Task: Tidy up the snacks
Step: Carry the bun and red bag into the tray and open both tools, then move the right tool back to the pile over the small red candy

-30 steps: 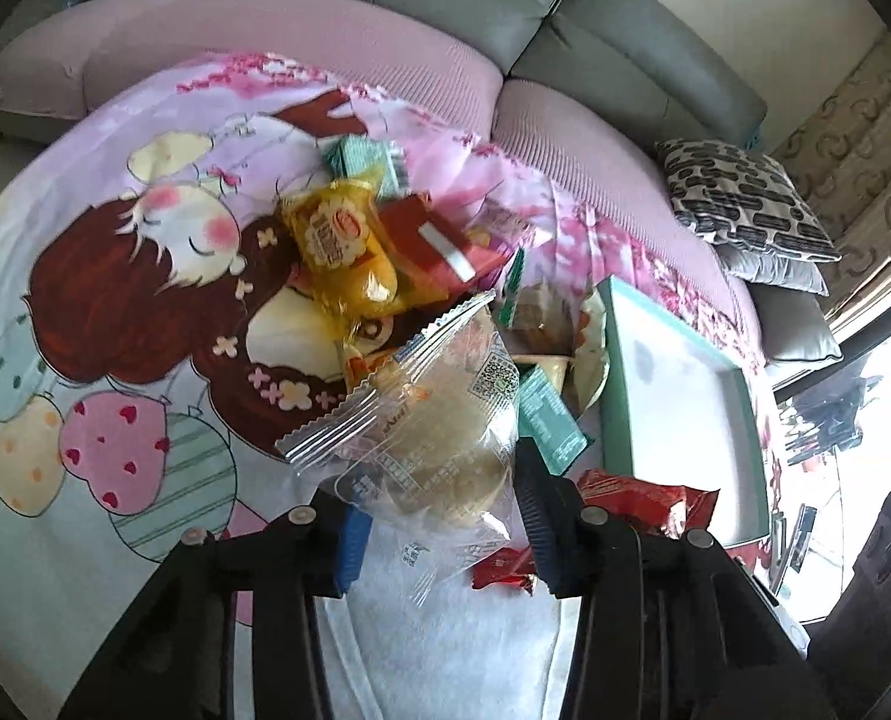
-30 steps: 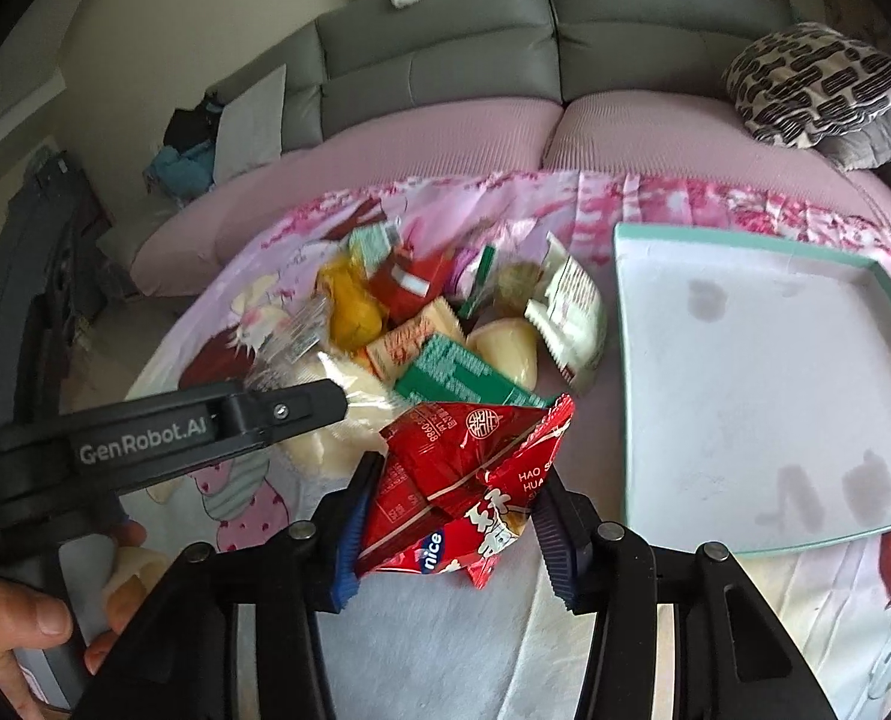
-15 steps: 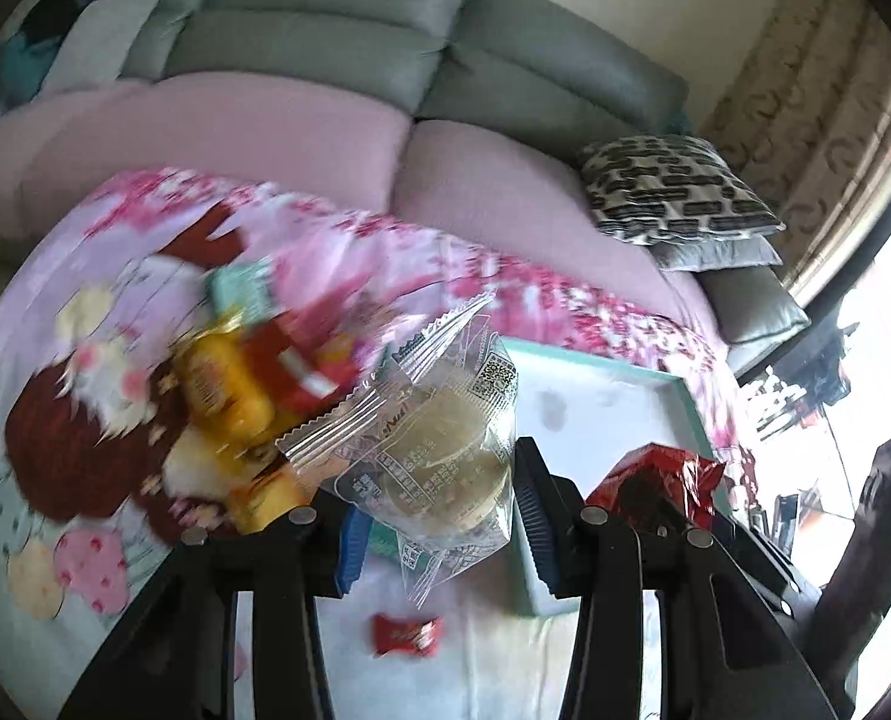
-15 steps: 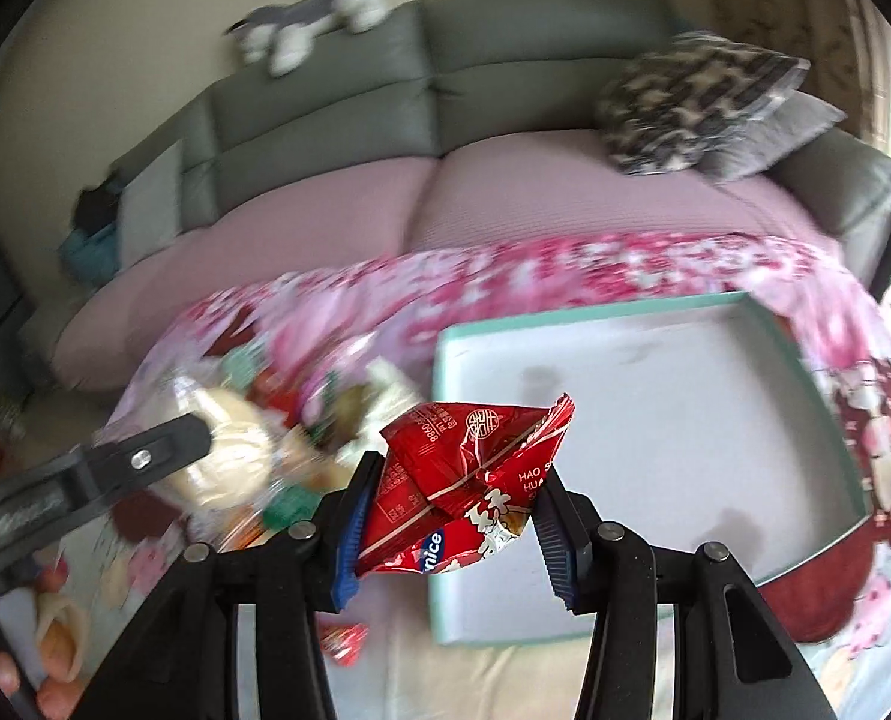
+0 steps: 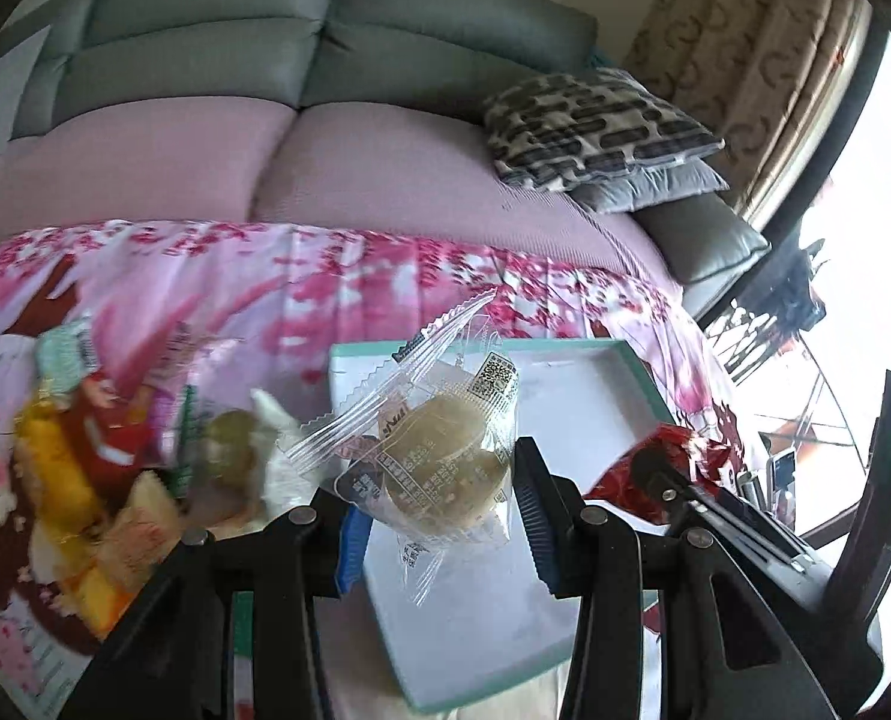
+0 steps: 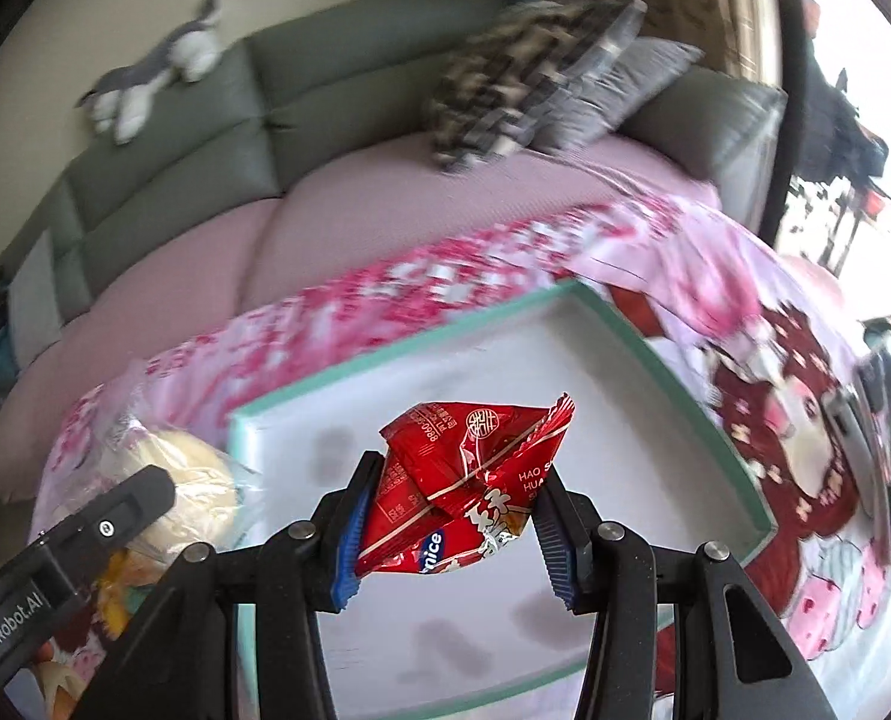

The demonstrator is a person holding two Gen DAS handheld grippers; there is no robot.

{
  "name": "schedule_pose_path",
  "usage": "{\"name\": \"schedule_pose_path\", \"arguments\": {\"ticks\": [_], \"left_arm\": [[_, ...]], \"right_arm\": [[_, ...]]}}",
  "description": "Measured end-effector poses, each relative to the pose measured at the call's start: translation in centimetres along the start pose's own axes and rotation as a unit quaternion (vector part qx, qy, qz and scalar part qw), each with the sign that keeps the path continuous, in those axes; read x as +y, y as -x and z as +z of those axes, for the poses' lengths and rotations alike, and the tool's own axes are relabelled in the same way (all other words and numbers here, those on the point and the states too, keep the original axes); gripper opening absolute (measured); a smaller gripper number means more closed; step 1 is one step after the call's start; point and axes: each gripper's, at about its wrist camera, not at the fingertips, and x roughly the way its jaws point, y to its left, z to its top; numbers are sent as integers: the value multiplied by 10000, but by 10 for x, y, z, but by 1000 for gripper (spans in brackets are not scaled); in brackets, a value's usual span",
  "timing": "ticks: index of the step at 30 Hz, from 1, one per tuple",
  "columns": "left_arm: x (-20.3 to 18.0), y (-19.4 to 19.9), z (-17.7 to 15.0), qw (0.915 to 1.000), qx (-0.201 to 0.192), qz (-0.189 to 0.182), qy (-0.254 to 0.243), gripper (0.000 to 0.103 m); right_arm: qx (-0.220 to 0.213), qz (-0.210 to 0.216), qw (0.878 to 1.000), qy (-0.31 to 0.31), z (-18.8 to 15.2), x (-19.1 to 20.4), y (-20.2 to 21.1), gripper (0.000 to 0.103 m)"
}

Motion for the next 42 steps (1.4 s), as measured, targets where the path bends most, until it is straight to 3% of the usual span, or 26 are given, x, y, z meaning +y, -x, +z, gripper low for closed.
{"name": "schedule_pose_path", "arguments": {"ticks": [7,12,15,19,23,25,27,28,33,36,42], "left_arm": [[-13,-34,-8,9998,123,-116,-118,46],[-25,-41,-11,9993,79,-171,-318,46],[-28,-43,-11,9992,152,-7,-380,49],[-25,-35,-11,9990,75,255,-367,71],[-16,-24,-7,9988,-34,404,-266,75],[-11,-19,-6,9978,-117,594,-261,89],[-6,-13,-6,9951,-280,911,-271,93],[-4,-12,-6,9934,-319,1063,-281,94],[14,-7,-6,9759,-465,2094,-393,103],[26,-6,-8,9640,-484,2577,-433,103],[51,8,-10,9510,-529,3021,-385,103]], "right_arm": [[28,-718,9964,-451,0,-50,-9,51],[16,-798,9955,-512,-1,-59,-6,51],[-19,-773,9959,-477,-1,-57,-4,51],[-45,-679,9969,-394,0,-51,-4,53],[2,-640,9975,-299,-1,-46,-5,66],[60,-570,9979,-287,-2,-44,-8,77],[99,-544,9981,-267,-3,-42,-10,97],[105,-554,9981,-240,-3,-41,-11,101],[101,-646,9978,86,-5,-30,-14,103],[38,-554,9981,261,-6,-22,-14,103],[-297,-156,9981,526,-7,-5,-6,103]]}}
